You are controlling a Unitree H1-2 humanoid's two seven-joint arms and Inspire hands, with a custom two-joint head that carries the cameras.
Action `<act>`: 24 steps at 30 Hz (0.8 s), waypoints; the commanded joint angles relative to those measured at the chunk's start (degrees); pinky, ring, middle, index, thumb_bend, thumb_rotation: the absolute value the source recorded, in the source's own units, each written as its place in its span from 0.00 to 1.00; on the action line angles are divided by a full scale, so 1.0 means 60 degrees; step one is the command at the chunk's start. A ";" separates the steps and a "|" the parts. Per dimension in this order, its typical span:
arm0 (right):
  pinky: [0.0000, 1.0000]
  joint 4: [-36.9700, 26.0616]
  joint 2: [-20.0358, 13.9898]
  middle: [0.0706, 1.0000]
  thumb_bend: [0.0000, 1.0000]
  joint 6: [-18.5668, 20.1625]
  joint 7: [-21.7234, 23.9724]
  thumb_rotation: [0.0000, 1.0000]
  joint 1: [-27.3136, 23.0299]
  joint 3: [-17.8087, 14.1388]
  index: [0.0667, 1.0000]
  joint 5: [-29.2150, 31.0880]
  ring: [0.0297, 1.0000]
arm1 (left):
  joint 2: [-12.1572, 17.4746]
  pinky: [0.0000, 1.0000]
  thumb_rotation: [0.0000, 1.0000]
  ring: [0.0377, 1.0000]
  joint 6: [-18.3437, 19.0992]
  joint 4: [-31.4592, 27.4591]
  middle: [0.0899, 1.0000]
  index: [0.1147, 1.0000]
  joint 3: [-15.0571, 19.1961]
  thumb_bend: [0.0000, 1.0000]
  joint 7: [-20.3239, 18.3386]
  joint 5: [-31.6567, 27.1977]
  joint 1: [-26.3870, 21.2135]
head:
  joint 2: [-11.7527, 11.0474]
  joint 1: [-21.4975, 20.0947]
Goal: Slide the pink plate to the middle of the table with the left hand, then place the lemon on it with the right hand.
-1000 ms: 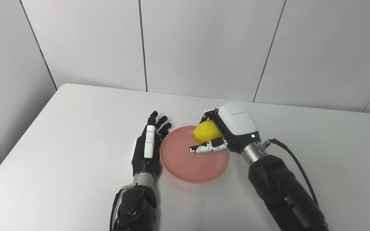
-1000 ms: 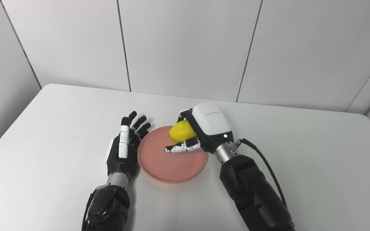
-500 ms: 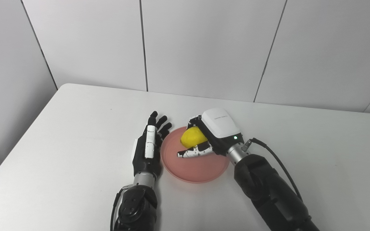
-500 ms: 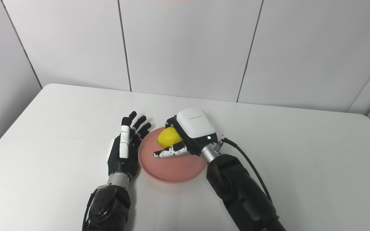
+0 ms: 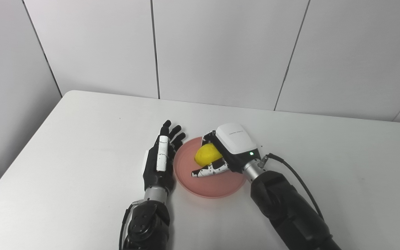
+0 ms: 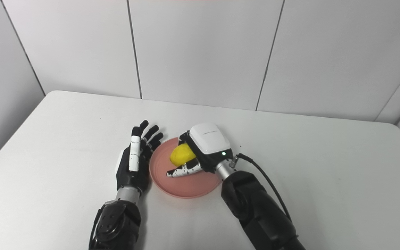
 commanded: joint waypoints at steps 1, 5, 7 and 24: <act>0.19 -0.0126 -0.0012 0.29 0.64 -0.0123 -0.0121 0.43 -0.0440 -0.0036 0.35 -0.0069 0.23 | -0.0645 0.90 0.83 0.84 0.0357 0.0205 0.86 0.90 0.0013 0.91 0.0241 -0.0031 0.0430 | 0.0016 0.0013; 0.19 -0.0103 -0.0005 0.28 0.67 -0.0154 -0.0181 0.46 -0.0411 -0.0076 0.30 -0.0046 0.23 | -0.0641 0.90 0.82 0.84 0.0325 0.0217 0.87 0.89 0.0029 0.91 0.0222 -0.0064 0.0435 | 0.0021 -0.0023; 0.20 -0.0152 -0.0007 0.29 0.68 -0.0108 -0.0099 0.48 -0.0395 -0.0107 0.30 -0.0002 0.24 | -0.0645 0.89 0.82 0.84 0.0306 0.0234 0.87 0.90 0.0043 0.91 0.0217 -0.0088 0.0427 | 0.0021 -0.0042; 0.47 -0.0474 -0.0129 0.62 0.84 -0.0259 -0.0062 0.64 -0.0313 -0.0266 0.70 0.0171 0.55 | -0.0639 0.92 0.83 0.85 0.0254 0.0264 0.87 0.90 0.0016 0.90 0.0206 -0.0051 0.0440 | 0.0034 -0.0051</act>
